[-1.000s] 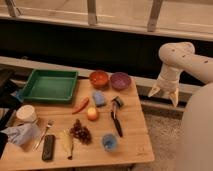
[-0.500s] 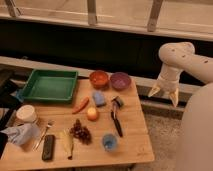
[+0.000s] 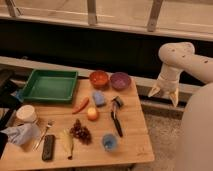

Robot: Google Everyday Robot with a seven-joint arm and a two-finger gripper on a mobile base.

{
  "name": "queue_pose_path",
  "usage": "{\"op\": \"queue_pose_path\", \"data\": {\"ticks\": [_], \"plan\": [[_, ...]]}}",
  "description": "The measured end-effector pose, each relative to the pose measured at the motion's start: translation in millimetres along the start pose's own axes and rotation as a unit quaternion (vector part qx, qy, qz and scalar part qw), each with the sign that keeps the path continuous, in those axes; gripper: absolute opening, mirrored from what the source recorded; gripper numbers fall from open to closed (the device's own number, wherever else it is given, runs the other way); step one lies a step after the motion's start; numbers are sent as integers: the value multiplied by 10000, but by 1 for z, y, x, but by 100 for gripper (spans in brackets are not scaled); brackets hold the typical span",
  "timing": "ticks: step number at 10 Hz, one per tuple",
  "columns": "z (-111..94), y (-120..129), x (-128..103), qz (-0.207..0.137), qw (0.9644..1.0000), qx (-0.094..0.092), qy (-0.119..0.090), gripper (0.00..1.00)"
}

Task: Stack bowls on top of each other

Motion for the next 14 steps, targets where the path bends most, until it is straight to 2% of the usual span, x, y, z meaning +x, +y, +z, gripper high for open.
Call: {"op": "queue_pose_path", "data": {"ticks": [1, 3, 7, 8, 11, 12, 14], "plan": [[-2, 2, -2, 14, 10000, -33, -77, 78], [-13, 26, -17, -64, 9993, -154, -329, 78], [-38, 114, -11, -512, 9956, -443, -642, 78], [-47, 144, -5, -697, 9934, -550, -726, 78], [-70, 204, 11, -1085, 9872, -770, -882, 78], [-83, 237, 19, -1300, 9829, -928, -920, 78], [-98, 270, 28, -1533, 9773, -1156, -893, 78]]}}
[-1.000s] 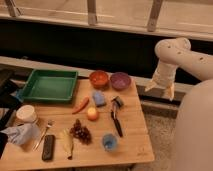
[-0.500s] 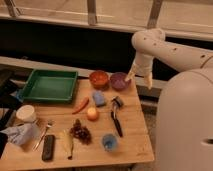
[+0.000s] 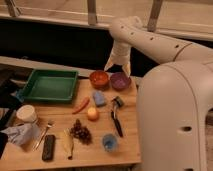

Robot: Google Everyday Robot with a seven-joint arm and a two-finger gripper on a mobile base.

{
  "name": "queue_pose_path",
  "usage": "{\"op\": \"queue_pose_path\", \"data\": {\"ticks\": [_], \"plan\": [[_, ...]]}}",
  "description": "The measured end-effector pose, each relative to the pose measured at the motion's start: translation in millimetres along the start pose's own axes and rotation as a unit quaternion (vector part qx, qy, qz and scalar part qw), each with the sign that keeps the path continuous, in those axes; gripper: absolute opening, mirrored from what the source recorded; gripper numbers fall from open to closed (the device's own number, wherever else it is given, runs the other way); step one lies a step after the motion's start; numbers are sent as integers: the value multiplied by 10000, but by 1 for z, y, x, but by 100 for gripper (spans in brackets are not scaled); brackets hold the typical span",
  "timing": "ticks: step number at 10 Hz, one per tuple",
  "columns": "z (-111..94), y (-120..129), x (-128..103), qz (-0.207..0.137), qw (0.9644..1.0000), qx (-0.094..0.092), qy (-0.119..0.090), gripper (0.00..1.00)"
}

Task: Stack bowls on top of each other

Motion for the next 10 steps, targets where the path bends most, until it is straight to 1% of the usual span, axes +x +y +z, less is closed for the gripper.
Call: {"op": "queue_pose_path", "data": {"ticks": [5, 7, 8, 9, 10], "plan": [[1, 1, 1, 9, 10000, 11, 17, 78], [0, 7, -11, 252, 9993, -28, -275, 78], [1, 20, -21, 432, 9981, -145, -419, 78], [4, 33, -30, 619, 9965, -243, -514, 78], [11, 45, -38, 758, 9951, -294, -559, 78]]}}
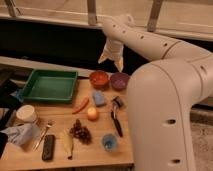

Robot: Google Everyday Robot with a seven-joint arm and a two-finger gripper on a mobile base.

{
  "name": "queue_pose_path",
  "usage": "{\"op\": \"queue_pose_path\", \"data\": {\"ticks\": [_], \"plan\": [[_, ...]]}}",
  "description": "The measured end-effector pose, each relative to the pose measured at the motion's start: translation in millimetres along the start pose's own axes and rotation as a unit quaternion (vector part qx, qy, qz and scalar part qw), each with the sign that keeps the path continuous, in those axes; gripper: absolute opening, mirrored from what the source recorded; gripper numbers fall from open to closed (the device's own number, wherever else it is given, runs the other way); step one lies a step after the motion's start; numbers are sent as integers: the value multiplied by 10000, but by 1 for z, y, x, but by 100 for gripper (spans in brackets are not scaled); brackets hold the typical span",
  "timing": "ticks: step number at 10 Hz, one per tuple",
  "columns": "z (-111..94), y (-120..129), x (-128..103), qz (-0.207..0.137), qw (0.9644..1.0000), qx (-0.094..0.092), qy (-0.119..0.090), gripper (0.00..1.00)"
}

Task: Stack bowls on top of each other

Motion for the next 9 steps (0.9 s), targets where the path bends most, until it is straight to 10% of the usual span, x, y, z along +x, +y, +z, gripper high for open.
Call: {"op": "queue_pose_path", "data": {"ticks": [5, 9], "plan": [[70, 32, -14, 496, 9974, -263, 460, 78], [80, 42, -12, 567, 9956, -434, 601, 78]]}}
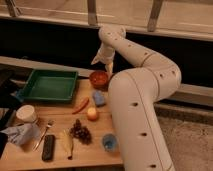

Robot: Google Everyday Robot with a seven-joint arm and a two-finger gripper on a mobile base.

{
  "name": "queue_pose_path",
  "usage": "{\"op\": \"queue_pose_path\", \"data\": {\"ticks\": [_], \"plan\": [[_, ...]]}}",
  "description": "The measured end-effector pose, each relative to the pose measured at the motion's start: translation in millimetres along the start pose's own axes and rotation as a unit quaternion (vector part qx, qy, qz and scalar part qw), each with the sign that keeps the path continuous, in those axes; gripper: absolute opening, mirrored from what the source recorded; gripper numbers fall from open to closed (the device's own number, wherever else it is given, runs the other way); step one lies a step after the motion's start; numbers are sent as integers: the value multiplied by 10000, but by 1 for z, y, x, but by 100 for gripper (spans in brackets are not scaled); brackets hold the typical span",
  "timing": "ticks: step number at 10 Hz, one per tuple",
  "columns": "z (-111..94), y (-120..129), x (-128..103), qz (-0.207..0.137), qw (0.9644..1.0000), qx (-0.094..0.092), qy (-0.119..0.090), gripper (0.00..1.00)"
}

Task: Stack bowls on top of each other

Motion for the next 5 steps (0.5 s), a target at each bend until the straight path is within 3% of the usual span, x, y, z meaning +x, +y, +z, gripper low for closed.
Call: {"op": "queue_pose_path", "data": {"ticks": [5], "plan": [[-21, -8, 5, -6, 9999, 157, -67, 78]]}}
